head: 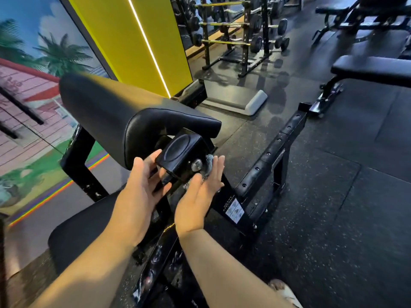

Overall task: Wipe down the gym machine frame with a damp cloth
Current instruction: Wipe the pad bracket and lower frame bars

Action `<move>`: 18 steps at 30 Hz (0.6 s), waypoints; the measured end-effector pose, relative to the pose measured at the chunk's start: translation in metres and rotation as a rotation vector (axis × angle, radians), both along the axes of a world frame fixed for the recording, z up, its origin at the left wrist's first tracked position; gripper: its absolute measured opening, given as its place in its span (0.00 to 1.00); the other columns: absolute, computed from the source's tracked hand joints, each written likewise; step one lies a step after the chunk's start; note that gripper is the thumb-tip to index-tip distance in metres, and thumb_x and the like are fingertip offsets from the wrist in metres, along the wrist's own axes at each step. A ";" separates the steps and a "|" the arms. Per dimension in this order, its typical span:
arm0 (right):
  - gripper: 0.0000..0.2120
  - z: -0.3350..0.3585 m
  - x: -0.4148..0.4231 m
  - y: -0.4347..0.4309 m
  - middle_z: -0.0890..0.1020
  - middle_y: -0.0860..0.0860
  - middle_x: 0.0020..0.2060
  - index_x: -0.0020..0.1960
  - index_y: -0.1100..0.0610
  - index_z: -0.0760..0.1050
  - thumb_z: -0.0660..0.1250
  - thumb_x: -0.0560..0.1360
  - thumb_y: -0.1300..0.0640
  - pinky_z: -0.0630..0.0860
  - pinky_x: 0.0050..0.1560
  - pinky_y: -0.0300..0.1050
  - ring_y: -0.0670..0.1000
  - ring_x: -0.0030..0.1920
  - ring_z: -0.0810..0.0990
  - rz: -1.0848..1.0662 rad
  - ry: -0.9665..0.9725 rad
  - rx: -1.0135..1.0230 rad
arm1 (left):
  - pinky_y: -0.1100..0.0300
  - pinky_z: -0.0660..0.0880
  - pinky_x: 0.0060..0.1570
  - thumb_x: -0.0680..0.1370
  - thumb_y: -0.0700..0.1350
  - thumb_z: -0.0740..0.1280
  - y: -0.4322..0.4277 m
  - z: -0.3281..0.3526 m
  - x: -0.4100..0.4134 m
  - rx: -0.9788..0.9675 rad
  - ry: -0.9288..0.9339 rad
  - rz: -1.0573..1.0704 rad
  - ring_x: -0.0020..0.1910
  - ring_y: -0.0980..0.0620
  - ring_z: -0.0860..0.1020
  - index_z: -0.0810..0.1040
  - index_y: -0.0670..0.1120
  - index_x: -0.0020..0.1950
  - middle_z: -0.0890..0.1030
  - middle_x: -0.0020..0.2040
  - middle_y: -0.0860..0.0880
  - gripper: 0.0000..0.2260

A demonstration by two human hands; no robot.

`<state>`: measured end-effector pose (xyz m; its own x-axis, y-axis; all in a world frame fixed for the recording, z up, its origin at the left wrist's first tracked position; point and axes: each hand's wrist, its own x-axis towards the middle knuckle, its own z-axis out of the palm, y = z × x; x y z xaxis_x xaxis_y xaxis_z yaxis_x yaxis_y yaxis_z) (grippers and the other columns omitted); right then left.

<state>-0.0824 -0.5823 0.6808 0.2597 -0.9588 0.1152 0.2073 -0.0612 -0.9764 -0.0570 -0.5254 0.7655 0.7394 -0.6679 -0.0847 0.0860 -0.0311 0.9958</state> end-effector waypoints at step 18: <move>0.23 -0.028 -0.029 0.011 0.40 0.35 0.74 0.72 0.38 0.45 0.49 0.83 0.55 0.42 0.76 0.39 0.39 0.75 0.36 0.243 0.033 -0.034 | 0.48 0.65 0.69 0.80 0.58 0.50 -0.011 -0.028 -0.021 0.013 0.035 0.051 0.66 0.53 0.72 0.67 0.55 0.71 0.76 0.65 0.51 0.22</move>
<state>-0.1111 -0.5713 0.6531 0.4867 -0.8633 0.1334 0.1875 -0.0459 -0.9812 -0.0785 -0.5360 0.7371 0.7685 -0.6285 -0.1200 0.1230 -0.0389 0.9916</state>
